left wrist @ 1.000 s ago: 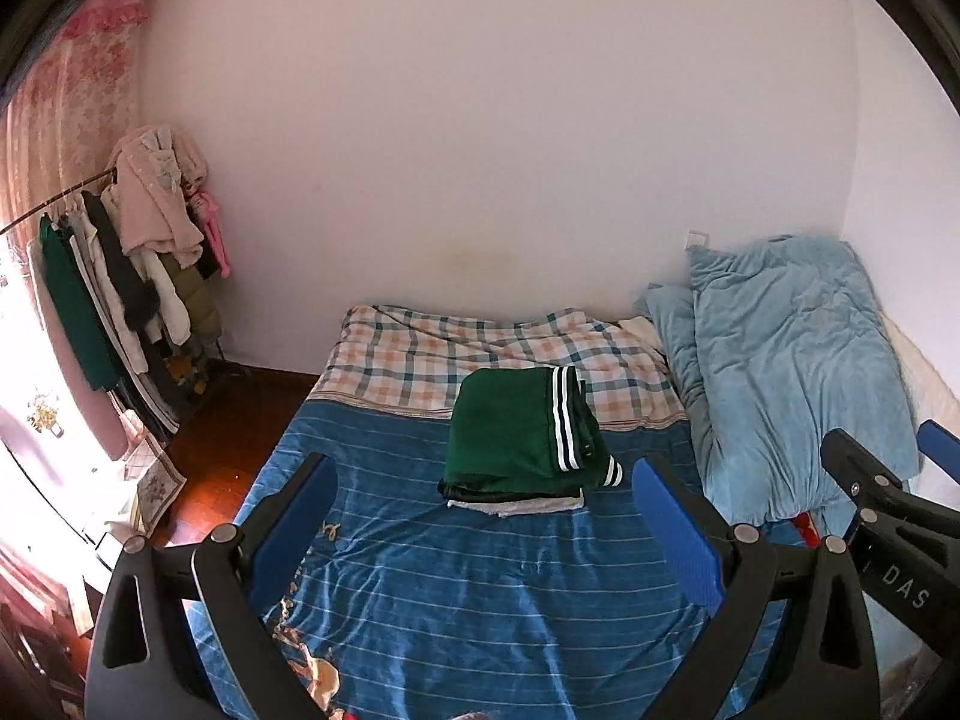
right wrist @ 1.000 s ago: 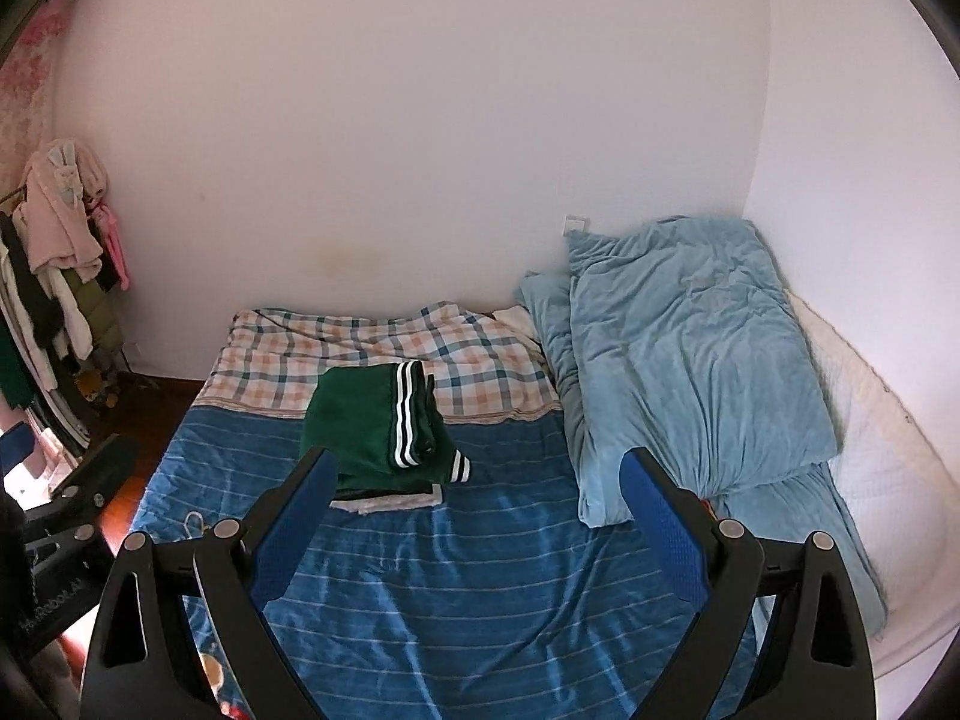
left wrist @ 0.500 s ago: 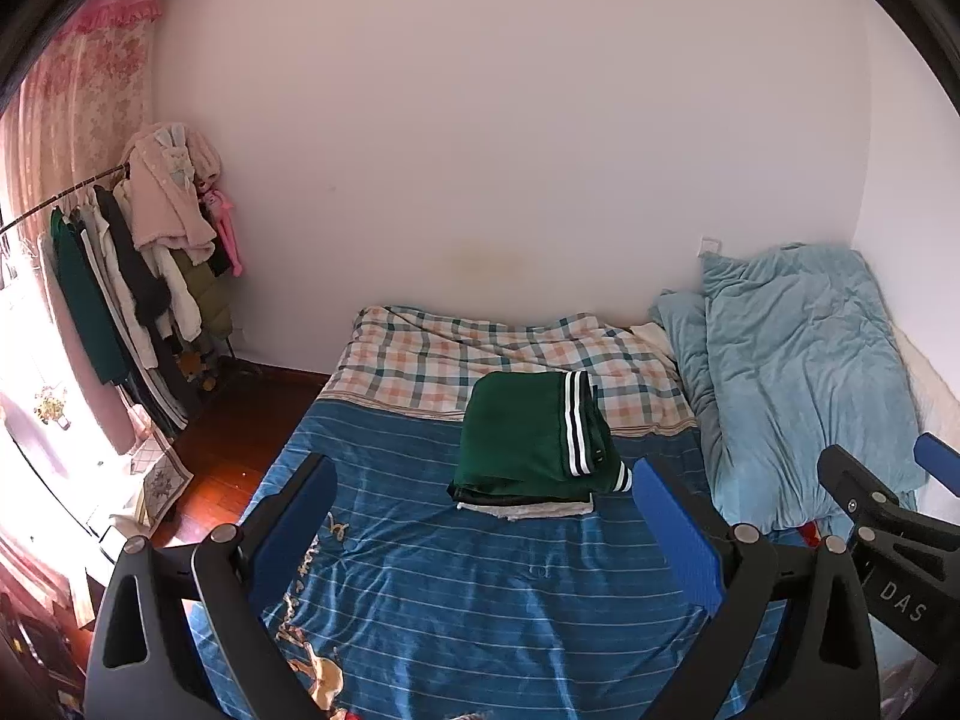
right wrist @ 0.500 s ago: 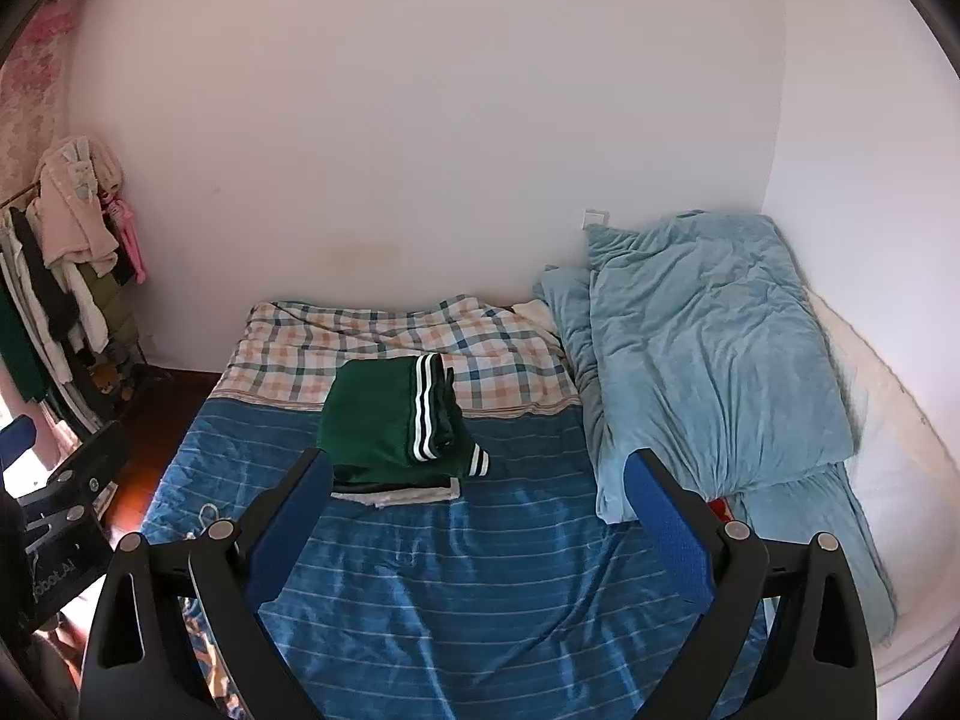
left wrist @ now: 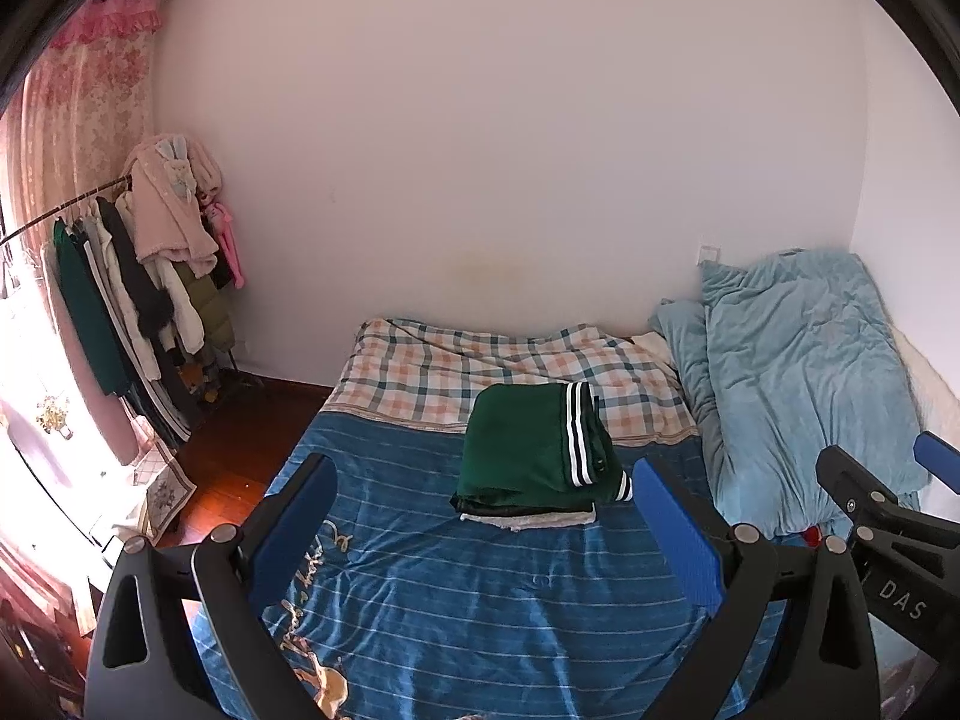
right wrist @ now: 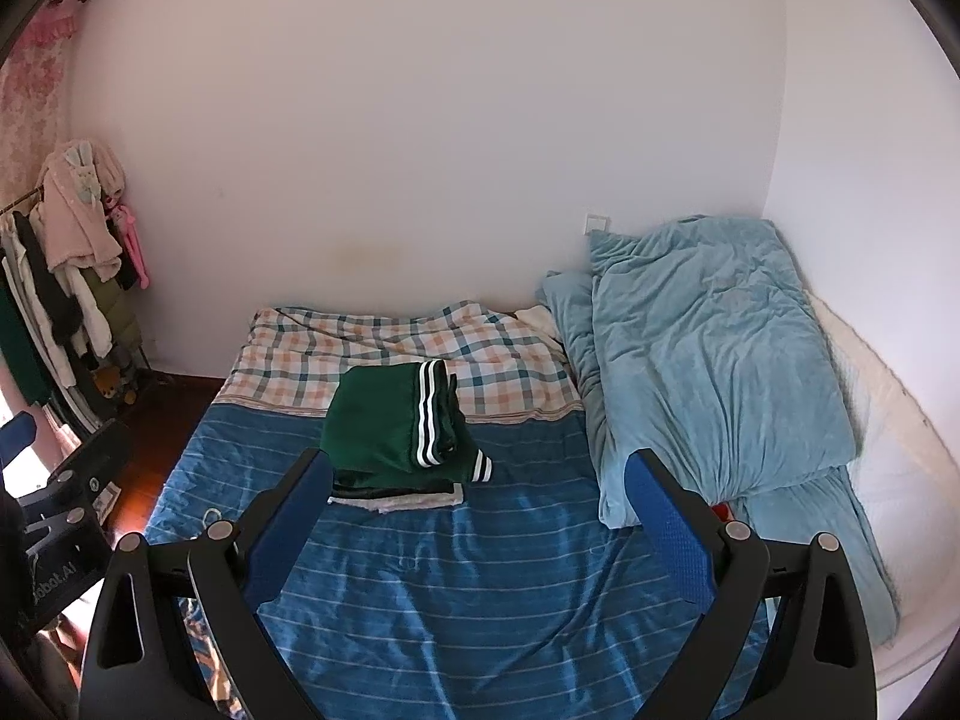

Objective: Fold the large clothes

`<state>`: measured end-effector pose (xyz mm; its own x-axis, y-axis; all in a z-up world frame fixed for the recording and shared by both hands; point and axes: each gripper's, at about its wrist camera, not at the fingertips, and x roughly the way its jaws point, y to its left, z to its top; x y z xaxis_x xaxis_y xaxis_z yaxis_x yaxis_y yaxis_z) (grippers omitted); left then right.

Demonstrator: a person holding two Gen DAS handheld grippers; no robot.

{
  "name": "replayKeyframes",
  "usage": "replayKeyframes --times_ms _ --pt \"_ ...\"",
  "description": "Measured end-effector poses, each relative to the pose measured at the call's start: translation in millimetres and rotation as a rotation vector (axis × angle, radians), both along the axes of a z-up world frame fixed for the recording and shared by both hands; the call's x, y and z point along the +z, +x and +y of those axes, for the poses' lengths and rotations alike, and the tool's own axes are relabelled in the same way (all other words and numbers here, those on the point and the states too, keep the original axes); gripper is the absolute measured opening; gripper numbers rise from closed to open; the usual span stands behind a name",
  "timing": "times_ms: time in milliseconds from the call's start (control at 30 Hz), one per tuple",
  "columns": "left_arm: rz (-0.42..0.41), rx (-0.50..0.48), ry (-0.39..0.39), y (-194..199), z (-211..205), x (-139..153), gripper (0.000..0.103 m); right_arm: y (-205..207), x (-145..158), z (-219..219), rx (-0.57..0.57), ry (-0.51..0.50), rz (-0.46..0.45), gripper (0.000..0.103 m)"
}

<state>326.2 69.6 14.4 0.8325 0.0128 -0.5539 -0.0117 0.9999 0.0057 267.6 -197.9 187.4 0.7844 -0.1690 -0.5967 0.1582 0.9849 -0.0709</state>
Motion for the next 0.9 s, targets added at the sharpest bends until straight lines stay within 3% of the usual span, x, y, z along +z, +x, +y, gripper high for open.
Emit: replayKeyframes --times_ms 900 --pt "-0.014 0.005 0.005 -9 4 9 0.101 -14 4 8 -0.006 0.014 -0.016 0.1"
